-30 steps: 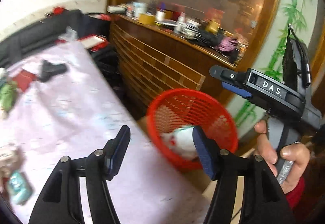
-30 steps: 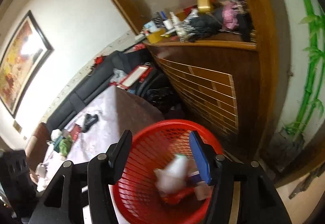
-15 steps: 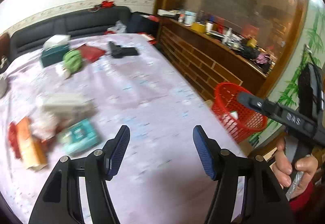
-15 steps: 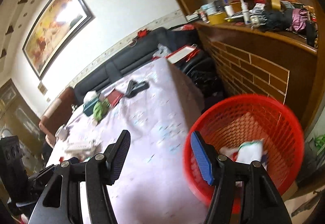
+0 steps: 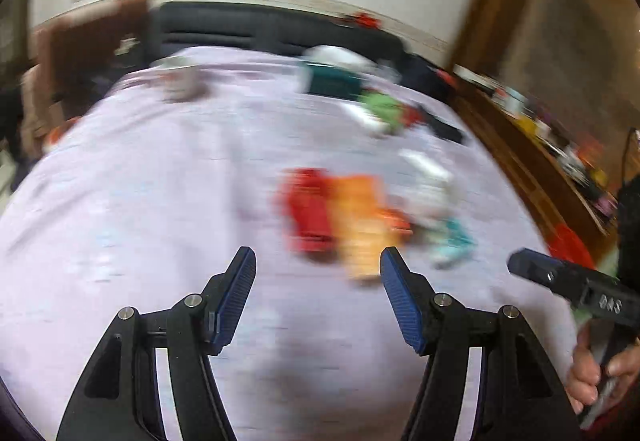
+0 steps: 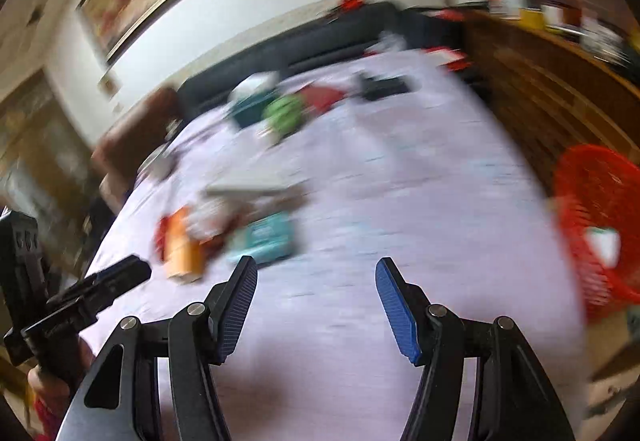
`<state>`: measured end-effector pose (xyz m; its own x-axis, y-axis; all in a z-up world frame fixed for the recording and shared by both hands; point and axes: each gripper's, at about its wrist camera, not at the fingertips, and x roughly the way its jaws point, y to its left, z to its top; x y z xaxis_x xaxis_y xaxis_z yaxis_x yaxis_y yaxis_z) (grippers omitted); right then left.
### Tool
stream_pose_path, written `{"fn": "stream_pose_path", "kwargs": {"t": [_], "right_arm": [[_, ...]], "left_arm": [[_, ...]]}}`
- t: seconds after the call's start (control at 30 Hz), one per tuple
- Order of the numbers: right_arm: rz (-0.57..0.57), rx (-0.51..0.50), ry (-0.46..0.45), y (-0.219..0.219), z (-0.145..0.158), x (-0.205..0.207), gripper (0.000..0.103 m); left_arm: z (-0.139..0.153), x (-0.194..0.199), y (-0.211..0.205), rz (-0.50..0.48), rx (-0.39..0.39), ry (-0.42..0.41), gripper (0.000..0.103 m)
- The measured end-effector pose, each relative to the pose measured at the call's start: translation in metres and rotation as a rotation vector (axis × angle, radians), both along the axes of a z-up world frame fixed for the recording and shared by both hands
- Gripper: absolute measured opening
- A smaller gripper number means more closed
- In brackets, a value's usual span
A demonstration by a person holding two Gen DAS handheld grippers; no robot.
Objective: Collect trash
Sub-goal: 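Swing both open tools back over the table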
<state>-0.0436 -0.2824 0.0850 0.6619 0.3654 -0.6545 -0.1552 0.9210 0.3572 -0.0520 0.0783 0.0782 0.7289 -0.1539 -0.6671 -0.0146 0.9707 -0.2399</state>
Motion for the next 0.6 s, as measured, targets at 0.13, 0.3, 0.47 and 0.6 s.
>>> {"fn": "stream_pose_path", "kwargs": {"t": [0.13,0.3,0.47,0.6], "right_arm": [[0.179,-0.034,0.044,0.1,-0.008,0.028,0.066],[0.232,-0.118,0.081,0.175,-0.029,0.058,0.066],[0.202,-0.181,0.133,0.212,-0.047,0.091,0.066],[0.19,-0.212,0.174,0.227,-0.055,0.107,0.066]], "left_arm": [[-0.018,0.015,0.043,0.043,-0.049,0.044,0.063],[-0.031,0.039,0.048,-0.012,-0.081,0.075,0.063],[-0.037,0.054,0.053,-0.036,-0.107,0.1,0.063],[-0.041,0.052,0.055,-0.044,-0.117,0.102,0.063]]}}
